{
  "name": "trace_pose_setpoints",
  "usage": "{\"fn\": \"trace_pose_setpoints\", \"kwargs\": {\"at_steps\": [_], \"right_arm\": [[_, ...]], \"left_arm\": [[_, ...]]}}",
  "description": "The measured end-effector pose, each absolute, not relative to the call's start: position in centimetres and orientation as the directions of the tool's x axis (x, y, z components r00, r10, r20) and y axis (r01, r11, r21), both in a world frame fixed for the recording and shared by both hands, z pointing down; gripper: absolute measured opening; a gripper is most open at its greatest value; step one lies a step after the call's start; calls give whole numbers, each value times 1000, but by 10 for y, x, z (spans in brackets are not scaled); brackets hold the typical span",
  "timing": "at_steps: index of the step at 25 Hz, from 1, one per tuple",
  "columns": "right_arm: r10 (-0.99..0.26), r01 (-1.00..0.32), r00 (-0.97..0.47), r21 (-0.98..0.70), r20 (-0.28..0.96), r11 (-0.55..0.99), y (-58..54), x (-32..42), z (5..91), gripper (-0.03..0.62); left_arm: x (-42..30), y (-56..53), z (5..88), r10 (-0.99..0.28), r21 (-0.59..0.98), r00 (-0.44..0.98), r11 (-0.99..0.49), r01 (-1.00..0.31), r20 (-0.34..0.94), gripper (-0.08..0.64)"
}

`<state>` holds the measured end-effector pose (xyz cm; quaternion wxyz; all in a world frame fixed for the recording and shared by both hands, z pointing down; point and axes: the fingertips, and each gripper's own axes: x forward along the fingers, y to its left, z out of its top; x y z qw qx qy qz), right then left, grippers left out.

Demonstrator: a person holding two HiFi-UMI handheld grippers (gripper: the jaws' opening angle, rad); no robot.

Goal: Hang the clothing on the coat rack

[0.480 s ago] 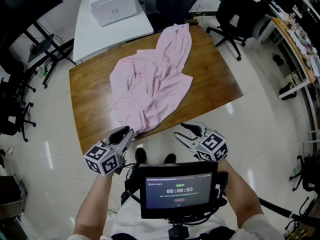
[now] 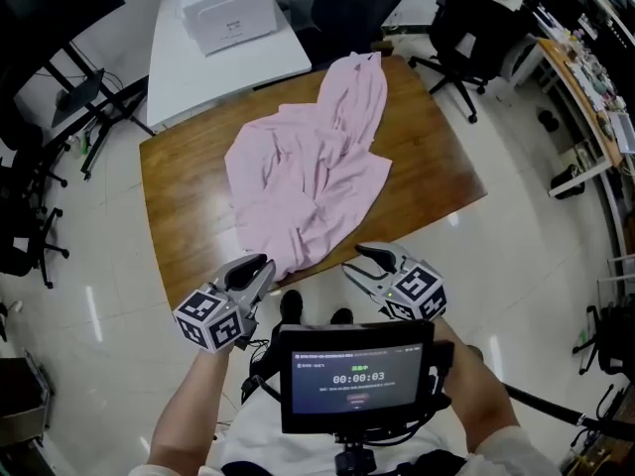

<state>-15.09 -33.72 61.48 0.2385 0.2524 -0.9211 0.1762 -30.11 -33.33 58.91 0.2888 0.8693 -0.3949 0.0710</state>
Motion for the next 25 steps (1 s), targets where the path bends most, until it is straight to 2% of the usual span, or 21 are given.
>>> {"fn": "trace_pose_setpoints", "kwargs": {"at_steps": [2, 7, 13, 16, 22, 25], "right_arm": [[-393, -562, -750, -198, 533, 803, -340, -155, 615, 198], [-401, -571, -721, -157, 565, 806, -352, -165, 622, 198], [-407, -535, -665, -19, 627, 845, -387, -178, 627, 198], [-405, -477, -625, 84, 667, 875, -408, -185, 625, 198], [-378, -309, -506, 245, 776, 919, -436, -190, 653, 198], [-363, -256, -465, 270, 807, 928, -445, -195, 665, 198]], "left_arm": [[-303, -332, 591, -632, 461, 693, -529, -712, 346, 76], [-314, -340, 596, -610, 464, 711, -546, -697, 350, 2], [-332, -366, 603, -587, 425, 716, -578, -697, 376, 3], [-338, -381, 613, -564, 391, 717, -602, -696, 408, 21], [-343, -406, 640, -499, 336, 720, -654, -678, 483, 130], [-341, -419, 651, -479, 288, 715, -688, -666, 510, 176]]}}
